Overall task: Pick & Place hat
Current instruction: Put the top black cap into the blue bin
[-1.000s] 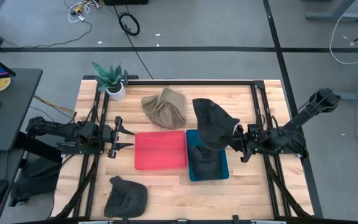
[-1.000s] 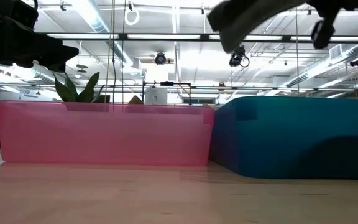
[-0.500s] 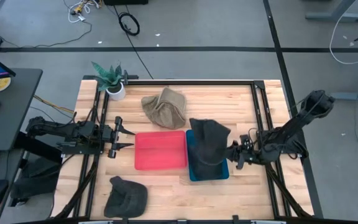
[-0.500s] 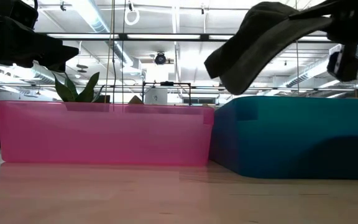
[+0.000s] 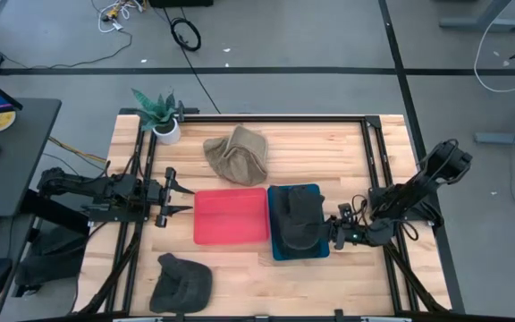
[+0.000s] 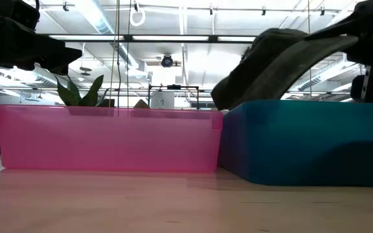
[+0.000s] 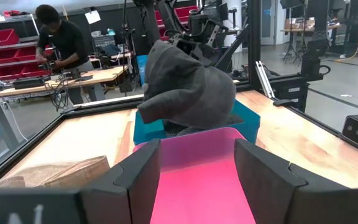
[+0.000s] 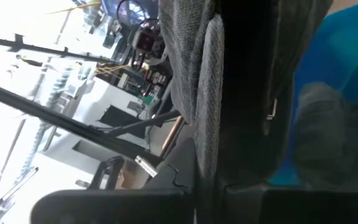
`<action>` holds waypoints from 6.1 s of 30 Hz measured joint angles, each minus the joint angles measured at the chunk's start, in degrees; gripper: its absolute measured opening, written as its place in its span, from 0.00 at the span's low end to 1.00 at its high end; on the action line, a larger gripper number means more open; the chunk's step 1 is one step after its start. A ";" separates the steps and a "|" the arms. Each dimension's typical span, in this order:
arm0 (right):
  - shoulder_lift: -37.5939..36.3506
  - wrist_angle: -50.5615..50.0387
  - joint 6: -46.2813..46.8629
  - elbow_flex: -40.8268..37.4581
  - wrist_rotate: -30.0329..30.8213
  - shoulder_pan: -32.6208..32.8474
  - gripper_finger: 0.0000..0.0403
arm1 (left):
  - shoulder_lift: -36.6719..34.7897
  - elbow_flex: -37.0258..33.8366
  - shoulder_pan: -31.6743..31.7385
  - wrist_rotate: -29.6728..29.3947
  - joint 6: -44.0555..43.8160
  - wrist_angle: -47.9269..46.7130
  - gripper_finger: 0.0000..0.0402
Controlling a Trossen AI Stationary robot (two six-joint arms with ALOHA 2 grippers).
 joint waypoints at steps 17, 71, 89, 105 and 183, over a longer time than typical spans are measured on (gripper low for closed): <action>1.71 -7.45 1.70 2.98 -0.08 -0.03 0.02 | 0.02 0.02 0.00 0.00 -0.01 0.00 0.52; -3.34 -15.03 -11.47 2.95 -23.25 -4.89 0.54 | 0.00 0.02 0.00 -0.02 -0.01 0.00 0.52; -33.58 -69.28 3.14 2.93 -28.95 -8.92 0.50 | 0.02 0.02 0.00 0.00 0.00 0.00 0.52; -39.85 -101.86 -7.82 17.86 -24.58 -10.46 0.35 | 0.02 0.02 0.00 -0.01 0.00 0.00 0.52; -21.75 -65.80 -40.66 16.88 -23.09 -32.86 0.28 | 0.01 -0.01 0.00 -0.02 -0.01 0.00 0.52</action>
